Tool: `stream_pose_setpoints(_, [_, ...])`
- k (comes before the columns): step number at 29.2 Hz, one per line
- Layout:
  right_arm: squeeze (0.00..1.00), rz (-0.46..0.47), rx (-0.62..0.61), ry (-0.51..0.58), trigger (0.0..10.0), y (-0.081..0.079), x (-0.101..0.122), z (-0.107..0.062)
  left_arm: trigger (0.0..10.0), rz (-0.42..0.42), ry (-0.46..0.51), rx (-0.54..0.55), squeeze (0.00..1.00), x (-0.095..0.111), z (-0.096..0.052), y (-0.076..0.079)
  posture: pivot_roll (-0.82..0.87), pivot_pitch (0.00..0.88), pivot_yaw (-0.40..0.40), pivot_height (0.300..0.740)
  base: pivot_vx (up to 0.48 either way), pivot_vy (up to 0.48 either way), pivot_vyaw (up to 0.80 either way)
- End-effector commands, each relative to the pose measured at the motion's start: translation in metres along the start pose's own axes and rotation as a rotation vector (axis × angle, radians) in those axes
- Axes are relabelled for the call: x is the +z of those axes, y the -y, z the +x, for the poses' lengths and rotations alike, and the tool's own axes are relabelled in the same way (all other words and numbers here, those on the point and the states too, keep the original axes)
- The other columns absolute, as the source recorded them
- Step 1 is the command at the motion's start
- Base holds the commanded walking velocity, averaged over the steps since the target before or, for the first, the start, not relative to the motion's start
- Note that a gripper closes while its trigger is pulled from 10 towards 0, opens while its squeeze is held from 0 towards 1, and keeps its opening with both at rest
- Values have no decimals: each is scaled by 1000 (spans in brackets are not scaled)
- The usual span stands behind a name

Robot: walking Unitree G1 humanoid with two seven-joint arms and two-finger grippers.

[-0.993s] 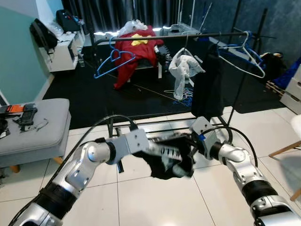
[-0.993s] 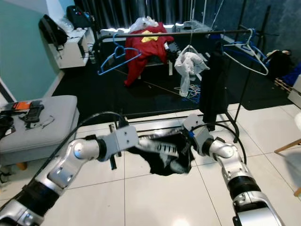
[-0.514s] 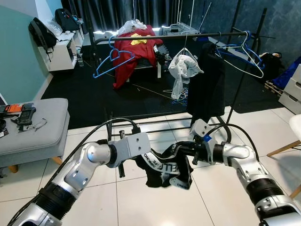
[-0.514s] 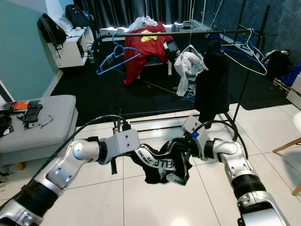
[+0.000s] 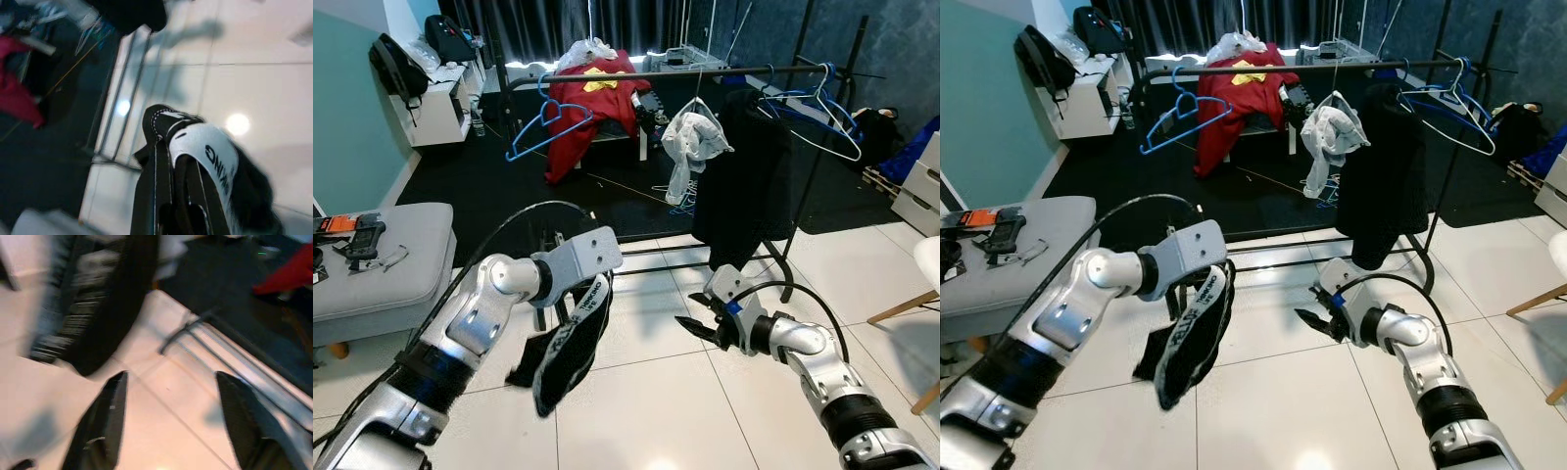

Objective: Hang hanger

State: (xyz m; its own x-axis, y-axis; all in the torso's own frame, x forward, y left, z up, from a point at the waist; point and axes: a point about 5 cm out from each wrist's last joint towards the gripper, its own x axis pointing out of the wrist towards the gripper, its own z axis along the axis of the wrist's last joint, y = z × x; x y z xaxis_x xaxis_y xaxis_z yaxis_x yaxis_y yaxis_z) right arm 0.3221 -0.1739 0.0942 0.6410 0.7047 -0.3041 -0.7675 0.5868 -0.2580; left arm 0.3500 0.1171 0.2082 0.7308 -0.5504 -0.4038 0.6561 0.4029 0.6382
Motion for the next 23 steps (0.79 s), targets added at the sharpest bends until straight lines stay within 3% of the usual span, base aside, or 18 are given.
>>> stream_pose_setpoints(1, [1000, 5, -7, -1, 10000, -8, -2, 7, 10000, -43, -59, 68, 0, -5, -1, -12, -111, 30, 18, 740, 0, 0, 0])
stream_pose_setpoints(3, [1000, 5, -7, -1, 10000, -8, -2, 7, 10000, -43, -59, 68, 0, -5, -1, -12, -111, 30, 18, 740, 0, 0, 0])
stream_pose_setpoints(4, [573, 0, -52, -1, 10000, -13, -4, 13, 10000, -63, -77, 110, 0, -3, 0, -18, -110, 29, 19, 740, 0, 0, 0])
stream_pose_setpoints(5, [573, 0, -52, -1, 10000, -13, -4, 13, 10000, -63, -77, 110, 0, -3, 0, -18, -110, 29, 19, 740, 0, 0, 0])
stream_pose_setpoints(6, [0, -19, -127, 11, 10000, -18, -3, 21, 10000, -89, -102, 164, 0, -1, 1, -25, -108, 28, 24, 740, 0, 0, 0])
stream_pose_setpoints(9, [0, -34, -180, 22, 10000, -21, -1, 26, 10000, -107, -121, 199, 0, 1, 2, -29, -108, 30, 27, 740, 0, 0, 0])
stream_pose_setpoints(12, [0, -92, -233, 59, 10000, -36, 5, 43, 10000, -204, -93, 218, 0, 17, 4, -28, -105, 32, 31, 740, 0, 0, 0])
stream_pose_setpoints(19, [0, -22, -120, 104, 10000, -51, 11, 54, 10000, -224, -82, 204, 0, 25, 4, -27, -102, 29, 32, 740, 0, 0, 0])
stream_pose_setpoints(23, [0, -10, 2, 29, 10000, -64, 8, 71, 10000, -231, -108, 194, 0, 33, 0, -30, -89, 23, 27, 740, 0, 0, 0])
